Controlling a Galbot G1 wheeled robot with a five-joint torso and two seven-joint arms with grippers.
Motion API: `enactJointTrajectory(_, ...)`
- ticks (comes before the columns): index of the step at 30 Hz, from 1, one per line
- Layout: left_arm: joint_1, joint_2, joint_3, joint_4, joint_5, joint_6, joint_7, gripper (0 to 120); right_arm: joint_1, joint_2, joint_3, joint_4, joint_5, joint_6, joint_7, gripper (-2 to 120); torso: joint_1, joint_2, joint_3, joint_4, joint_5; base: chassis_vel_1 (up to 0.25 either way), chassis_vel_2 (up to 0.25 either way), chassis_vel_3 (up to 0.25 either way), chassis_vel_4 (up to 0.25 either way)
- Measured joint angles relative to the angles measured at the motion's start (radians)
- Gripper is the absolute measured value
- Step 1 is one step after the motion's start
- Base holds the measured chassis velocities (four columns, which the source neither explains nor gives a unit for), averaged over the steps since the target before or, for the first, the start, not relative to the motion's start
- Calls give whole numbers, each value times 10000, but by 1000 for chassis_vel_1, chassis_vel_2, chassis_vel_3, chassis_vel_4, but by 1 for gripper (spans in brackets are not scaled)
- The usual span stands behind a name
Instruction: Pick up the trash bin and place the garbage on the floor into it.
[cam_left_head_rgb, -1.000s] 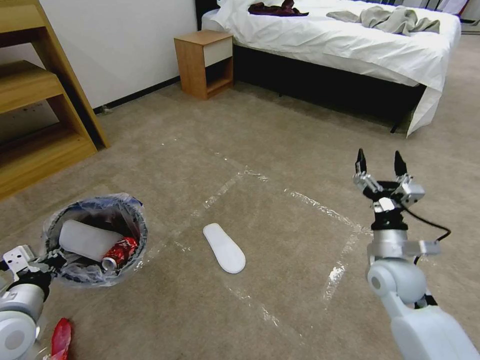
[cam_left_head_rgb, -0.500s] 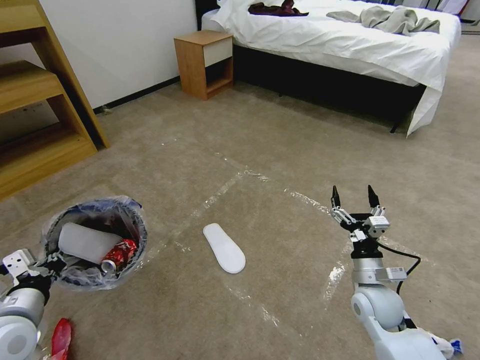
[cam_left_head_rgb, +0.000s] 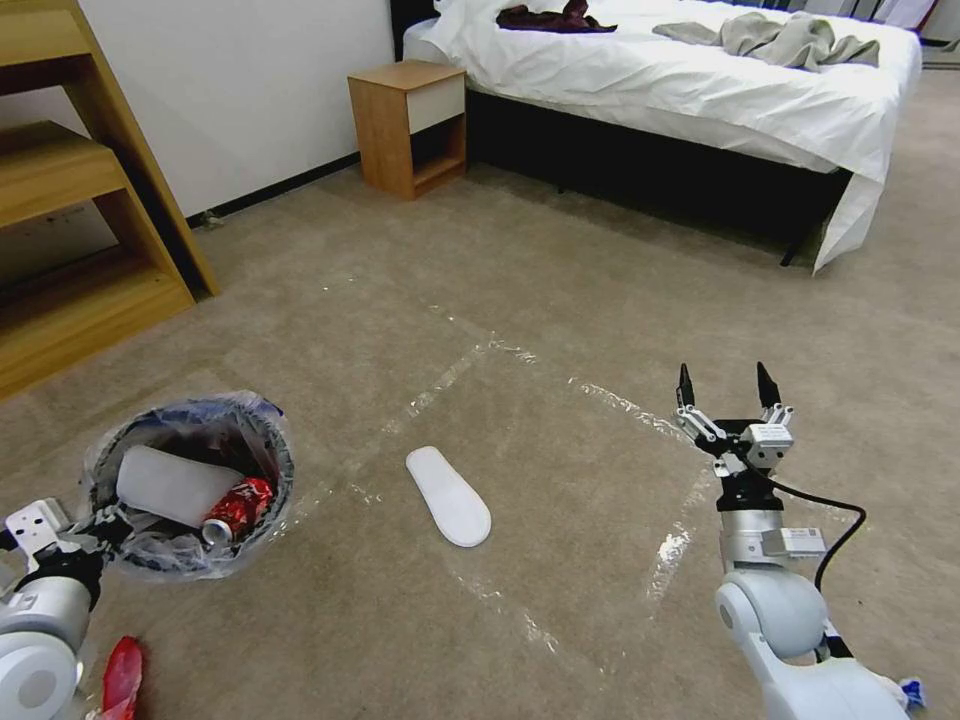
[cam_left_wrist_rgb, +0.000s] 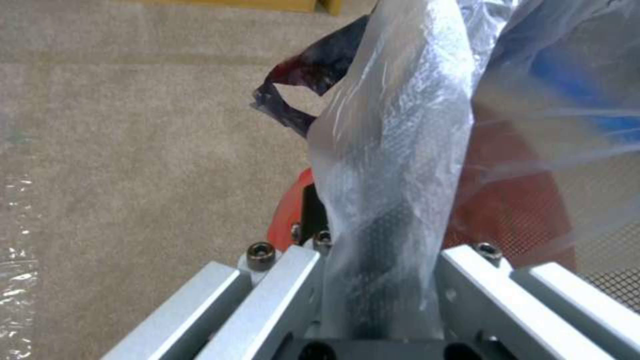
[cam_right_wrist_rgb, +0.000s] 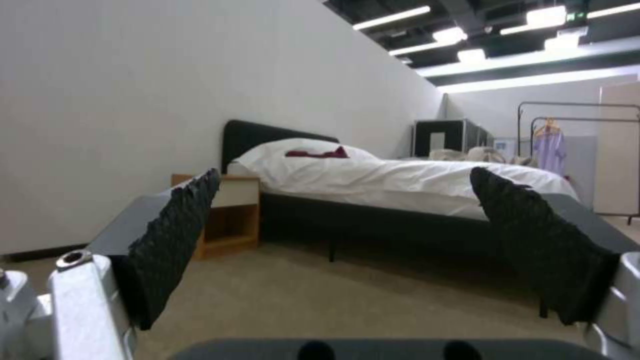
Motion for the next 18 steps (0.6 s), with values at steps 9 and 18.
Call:
enactJointTrajectory(9,29,-37,-37,-160,-349,154,-156,0,200,-108,-840,286,705,-211,-23,96,0,0,0,1,0,0,0,0,0)
enactJointTrajectory(18,79,-39,-42,-169,-438,199,-196,0,541,-157,-1535,294,1038,-525,17,95,1,0,0,1,0,0,0,0,0)
